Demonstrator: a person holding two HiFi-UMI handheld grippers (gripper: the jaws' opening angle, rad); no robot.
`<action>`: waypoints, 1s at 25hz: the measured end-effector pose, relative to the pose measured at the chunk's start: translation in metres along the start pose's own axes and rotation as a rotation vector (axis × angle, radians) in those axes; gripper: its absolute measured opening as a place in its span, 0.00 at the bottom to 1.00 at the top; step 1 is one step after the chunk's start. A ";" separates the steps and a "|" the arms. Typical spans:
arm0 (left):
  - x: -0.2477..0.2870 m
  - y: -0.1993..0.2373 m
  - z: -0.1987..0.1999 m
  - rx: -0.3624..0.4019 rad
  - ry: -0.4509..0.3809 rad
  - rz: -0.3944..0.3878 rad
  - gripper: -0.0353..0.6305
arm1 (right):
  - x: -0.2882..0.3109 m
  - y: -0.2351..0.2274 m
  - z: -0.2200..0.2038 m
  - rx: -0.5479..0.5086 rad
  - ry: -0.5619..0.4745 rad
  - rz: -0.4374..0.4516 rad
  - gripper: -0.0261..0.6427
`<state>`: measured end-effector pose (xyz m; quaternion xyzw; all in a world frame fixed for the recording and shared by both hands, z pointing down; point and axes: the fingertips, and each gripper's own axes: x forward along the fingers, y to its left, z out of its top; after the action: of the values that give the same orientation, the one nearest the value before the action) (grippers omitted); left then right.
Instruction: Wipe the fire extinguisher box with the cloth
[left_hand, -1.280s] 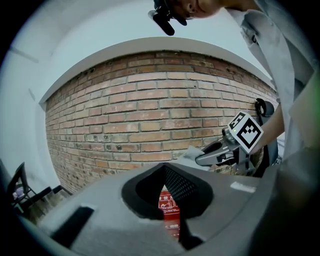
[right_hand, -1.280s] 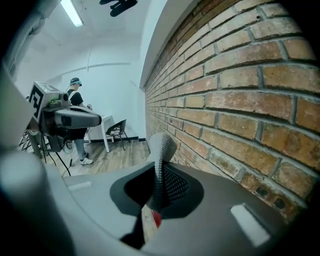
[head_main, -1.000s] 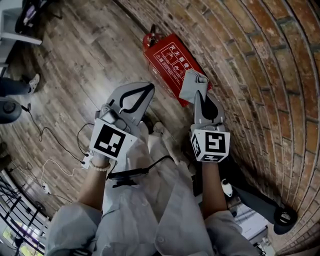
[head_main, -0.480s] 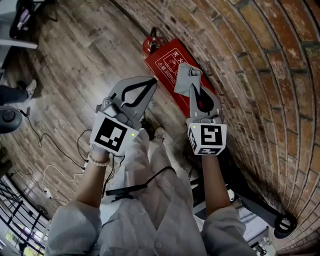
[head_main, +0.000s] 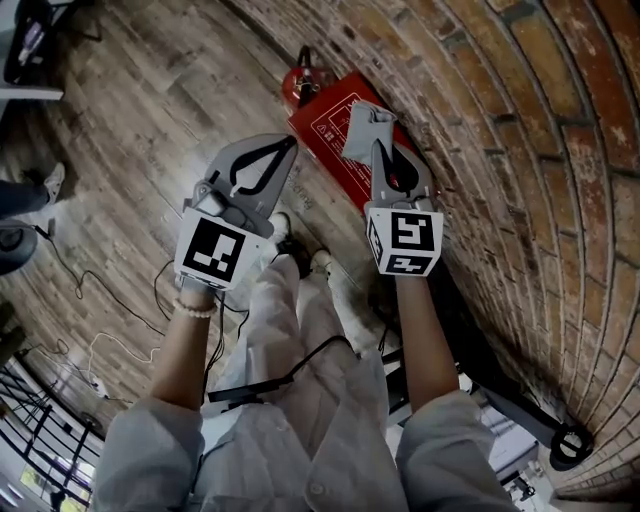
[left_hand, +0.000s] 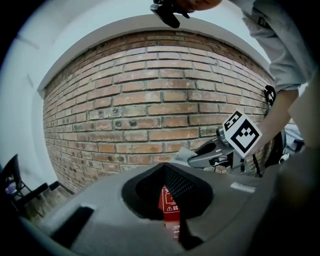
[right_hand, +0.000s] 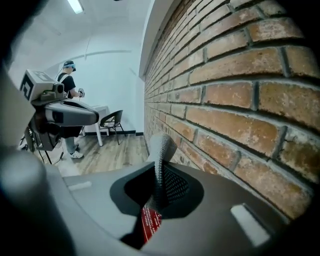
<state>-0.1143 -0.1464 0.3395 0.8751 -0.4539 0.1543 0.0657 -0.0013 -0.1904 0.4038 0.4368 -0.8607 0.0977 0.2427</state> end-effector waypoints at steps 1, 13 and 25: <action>0.001 0.004 -0.005 -0.006 0.007 0.005 0.05 | 0.007 0.000 -0.003 0.009 0.005 -0.003 0.08; 0.017 0.035 -0.041 -0.020 0.050 0.007 0.05 | 0.081 0.003 -0.030 0.033 0.073 -0.013 0.08; 0.029 0.045 -0.060 -0.015 0.075 -0.005 0.05 | 0.135 -0.007 -0.058 0.035 0.138 -0.041 0.08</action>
<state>-0.1475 -0.1794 0.4051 0.8694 -0.4499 0.1836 0.0896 -0.0438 -0.2672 0.5216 0.4508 -0.8310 0.1374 0.2956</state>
